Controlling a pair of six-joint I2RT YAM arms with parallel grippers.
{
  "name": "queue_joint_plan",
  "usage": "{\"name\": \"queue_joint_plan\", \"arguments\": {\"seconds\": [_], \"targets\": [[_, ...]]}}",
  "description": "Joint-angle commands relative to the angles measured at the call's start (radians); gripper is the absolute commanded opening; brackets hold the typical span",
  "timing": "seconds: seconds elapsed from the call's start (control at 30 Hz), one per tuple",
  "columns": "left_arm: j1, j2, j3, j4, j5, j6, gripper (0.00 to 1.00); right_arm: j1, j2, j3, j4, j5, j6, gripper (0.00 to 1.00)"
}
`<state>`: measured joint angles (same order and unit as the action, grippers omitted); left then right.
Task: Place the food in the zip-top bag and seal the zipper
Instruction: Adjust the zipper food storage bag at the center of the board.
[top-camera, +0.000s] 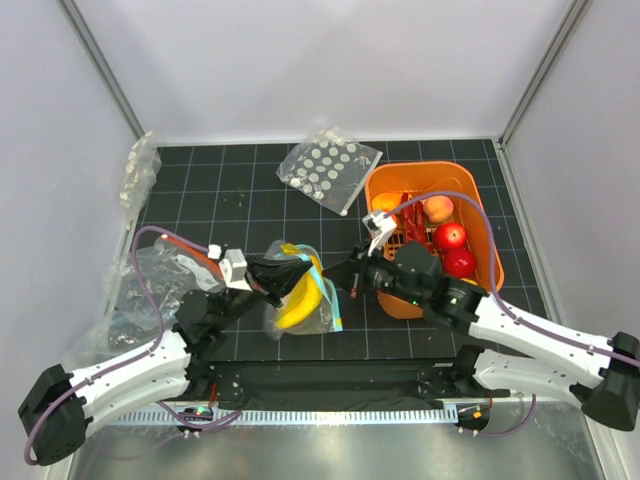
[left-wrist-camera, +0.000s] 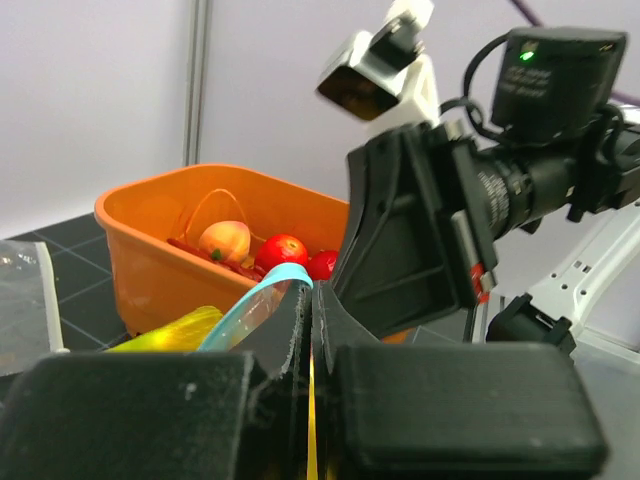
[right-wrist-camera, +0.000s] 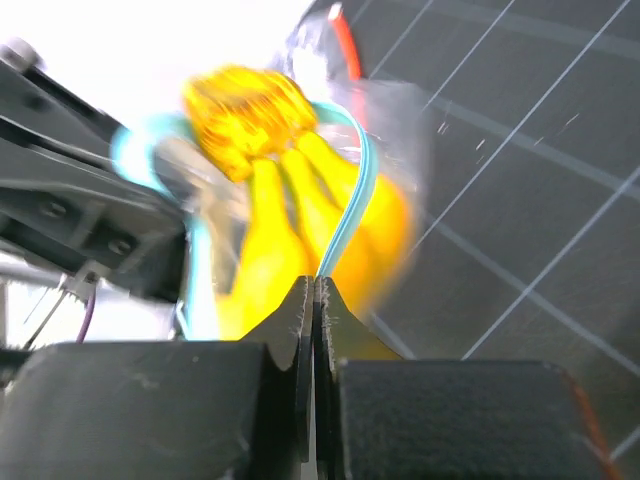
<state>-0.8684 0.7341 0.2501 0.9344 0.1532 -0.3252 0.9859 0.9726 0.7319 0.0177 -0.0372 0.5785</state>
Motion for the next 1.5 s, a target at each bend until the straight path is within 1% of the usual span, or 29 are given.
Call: {"name": "queue_joint_plan", "arguments": {"seconds": [0.0,0.13,0.17,0.23,0.27,0.3,0.33,0.37,0.4,0.43,0.47,0.53,0.57,0.63,0.8,0.9,0.93,1.03,1.07,1.1,1.17,1.2,1.23,1.27,1.3,1.4,1.47], "targets": [[-0.003,0.019,0.046,0.007,-0.011,0.008,0.01,-0.001,-0.081,-0.006,-0.012,0.143,-0.055,0.01],[-0.004,0.045,0.06,-0.011,-0.012,-0.012,0.02,-0.001,-0.13,-0.011,-0.076,0.249,-0.086,0.01],[-0.003,0.053,0.063,-0.028,-0.017,-0.018,0.06,-0.001,-0.138,-0.009,-0.082,0.267,-0.098,0.01],[-0.003,0.065,0.084,-0.06,-0.049,-0.044,0.1,0.0,-0.146,0.0,-0.108,0.324,-0.117,0.01],[-0.003,0.067,0.093,-0.113,-0.066,-0.054,0.12,0.0,-0.147,0.007,-0.125,0.356,-0.123,0.01],[-0.003,0.067,0.127,-0.153,-0.087,-0.069,0.12,-0.001,-0.144,0.018,-0.146,0.411,-0.132,0.01],[-0.004,0.062,0.153,-0.208,-0.11,-0.083,0.11,0.0,-0.138,0.036,-0.186,0.445,-0.143,0.01],[-0.003,0.06,0.191,-0.373,-0.191,-0.103,0.05,0.0,-0.126,0.043,-0.202,0.474,-0.146,0.01],[-0.003,0.059,0.23,-0.473,-0.236,-0.132,0.03,0.0,-0.118,0.049,-0.215,0.5,-0.149,0.01],[-0.003,0.073,0.323,-0.576,-0.289,-0.205,0.0,0.0,-0.111,0.061,-0.238,0.544,-0.152,0.01],[-0.003,0.083,0.365,-0.75,-0.335,-0.224,0.0,0.0,-0.098,0.067,-0.245,0.556,-0.158,0.01],[-0.003,0.129,0.429,-0.866,-0.336,-0.222,0.01,0.0,-0.068,0.08,-0.257,0.583,-0.16,0.01],[-0.003,0.143,0.437,-0.881,-0.33,-0.222,0.01,0.0,-0.057,0.084,-0.263,0.591,-0.16,0.01],[-0.003,0.175,0.448,-0.882,-0.278,-0.224,0.0,0.0,-0.02,0.107,-0.292,0.623,-0.158,0.01],[-0.003,0.263,0.459,-0.87,-0.221,-0.201,0.0,0.0,0.005,0.113,-0.305,0.648,-0.158,0.01],[-0.003,0.303,0.385,-0.737,-0.207,-0.183,0.0,0.0,0.014,0.123,-0.329,0.683,-0.155,0.01],[-0.003,0.312,0.367,-0.65,-0.181,-0.173,0.01,0.0,0.017,0.129,-0.334,0.694,-0.155,0.01],[-0.003,0.33,0.327,-0.548,-0.156,-0.135,0.0,0.0,0.017,0.13,-0.348,0.711,-0.154,0.01],[-0.003,0.33,0.318,-0.528,-0.156,-0.129,0.0,0.0,0.014,0.129,-0.348,0.712,-0.152,0.01],[-0.003,0.323,0.299,-0.508,-0.127,-0.121,0.01,0.0,0.015,0.129,-0.346,0.715,-0.154,0.01],[-0.003,0.312,0.267,-0.429,-0.113,-0.115,0.0,0.0,0.02,0.13,-0.349,0.715,-0.152,0.01],[-0.003,0.307,0.252,-0.395,-0.109,-0.112,0.0,-0.001,0.023,0.132,-0.354,0.718,-0.152,0.05],[-0.003,0.3,0.218,-0.332,-0.107,-0.107,0.0,0.0,0.028,0.135,-0.357,0.717,-0.152,0.23],[-0.003,0.297,0.207,-0.309,-0.107,-0.104,0.0,0.0,0.034,0.138,-0.358,0.718,-0.152,0.32],[-0.003,0.295,0.199,-0.292,-0.104,-0.103,0.0,0.0,0.044,0.139,-0.363,0.715,-0.152,0.38],[-0.003,0.295,0.187,-0.253,-0.103,-0.087,0.0,0.0,0.07,0.147,-0.363,0.708,-0.151,0.42],[-0.003,0.301,0.179,-0.23,-0.103,-0.083,0.01,0.0,0.086,0.155,-0.366,0.704,-0.154,0.43]]}}
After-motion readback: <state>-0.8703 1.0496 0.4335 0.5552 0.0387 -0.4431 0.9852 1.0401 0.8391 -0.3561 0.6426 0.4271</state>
